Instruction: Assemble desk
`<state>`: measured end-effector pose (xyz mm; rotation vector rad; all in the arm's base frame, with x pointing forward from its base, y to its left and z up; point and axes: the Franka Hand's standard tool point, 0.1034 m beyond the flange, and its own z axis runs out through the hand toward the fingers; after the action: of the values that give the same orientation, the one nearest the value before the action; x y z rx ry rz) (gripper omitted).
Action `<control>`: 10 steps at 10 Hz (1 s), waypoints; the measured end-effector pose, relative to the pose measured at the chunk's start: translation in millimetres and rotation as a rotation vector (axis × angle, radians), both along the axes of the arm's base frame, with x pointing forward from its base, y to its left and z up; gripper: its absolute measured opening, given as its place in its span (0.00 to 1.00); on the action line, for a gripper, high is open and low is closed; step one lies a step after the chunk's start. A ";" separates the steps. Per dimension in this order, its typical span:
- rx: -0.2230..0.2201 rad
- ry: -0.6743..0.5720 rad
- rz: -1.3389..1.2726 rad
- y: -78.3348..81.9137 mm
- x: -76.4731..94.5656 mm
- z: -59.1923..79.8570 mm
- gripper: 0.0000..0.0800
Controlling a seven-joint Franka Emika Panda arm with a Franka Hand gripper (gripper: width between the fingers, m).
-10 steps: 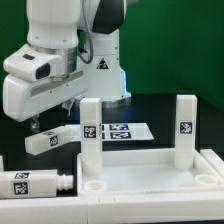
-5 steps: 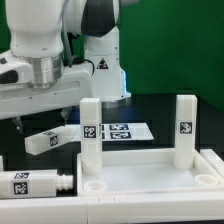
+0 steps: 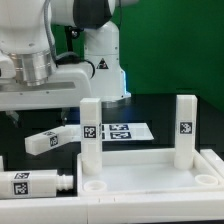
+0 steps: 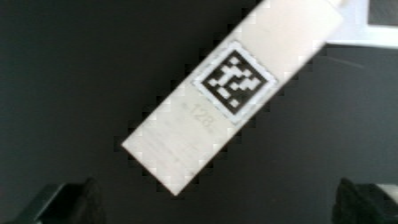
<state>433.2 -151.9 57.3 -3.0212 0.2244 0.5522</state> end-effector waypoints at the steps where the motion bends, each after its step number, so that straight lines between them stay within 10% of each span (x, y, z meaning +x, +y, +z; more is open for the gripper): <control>1: 0.015 0.034 -0.132 -3.9 6.0 -1.8 0.81; 6: 0.038 0.130 -0.451 8.6 -6.3 -25.8 0.81; 10: 0.211 0.420 -0.509 -0.1 -17.9 -26.2 0.81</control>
Offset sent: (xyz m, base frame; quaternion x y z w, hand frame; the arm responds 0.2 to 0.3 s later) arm -0.0063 0.0086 -0.0119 0.0449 -0.0575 0.2083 0.9753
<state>415.4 -152.0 31.1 -2.4679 0.8604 1.0581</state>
